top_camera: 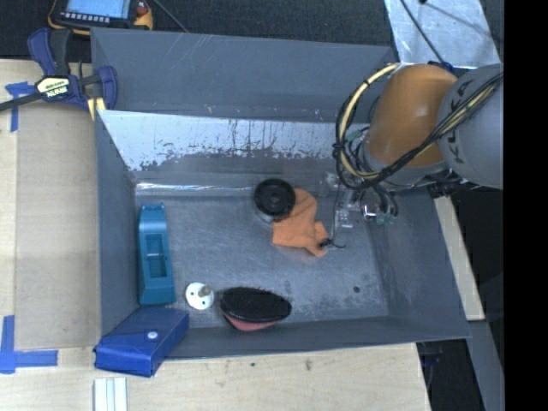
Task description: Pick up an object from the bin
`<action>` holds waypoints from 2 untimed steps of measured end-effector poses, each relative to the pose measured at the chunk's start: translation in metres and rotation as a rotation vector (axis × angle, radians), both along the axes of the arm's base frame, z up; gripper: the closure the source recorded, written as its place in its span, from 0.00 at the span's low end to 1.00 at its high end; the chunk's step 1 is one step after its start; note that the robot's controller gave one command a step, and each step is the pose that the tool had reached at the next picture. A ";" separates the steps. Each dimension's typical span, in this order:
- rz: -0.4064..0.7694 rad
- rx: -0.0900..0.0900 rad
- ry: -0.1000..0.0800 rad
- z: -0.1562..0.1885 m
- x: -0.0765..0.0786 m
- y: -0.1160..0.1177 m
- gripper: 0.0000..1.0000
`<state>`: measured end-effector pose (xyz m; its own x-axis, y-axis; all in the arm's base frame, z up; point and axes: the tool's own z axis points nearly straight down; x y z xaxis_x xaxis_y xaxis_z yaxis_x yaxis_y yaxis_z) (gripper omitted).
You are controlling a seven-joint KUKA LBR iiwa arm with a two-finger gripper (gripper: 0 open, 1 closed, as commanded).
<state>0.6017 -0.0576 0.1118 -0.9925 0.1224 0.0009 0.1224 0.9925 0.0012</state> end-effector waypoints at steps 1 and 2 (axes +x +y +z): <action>0.003 -0.002 -0.004 -0.024 -0.011 0.017 0.00; -0.034 -0.002 -0.007 -0.040 -0.056 0.029 1.00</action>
Offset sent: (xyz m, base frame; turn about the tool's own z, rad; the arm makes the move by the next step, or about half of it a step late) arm -0.0579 0.0300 -0.0415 0.0349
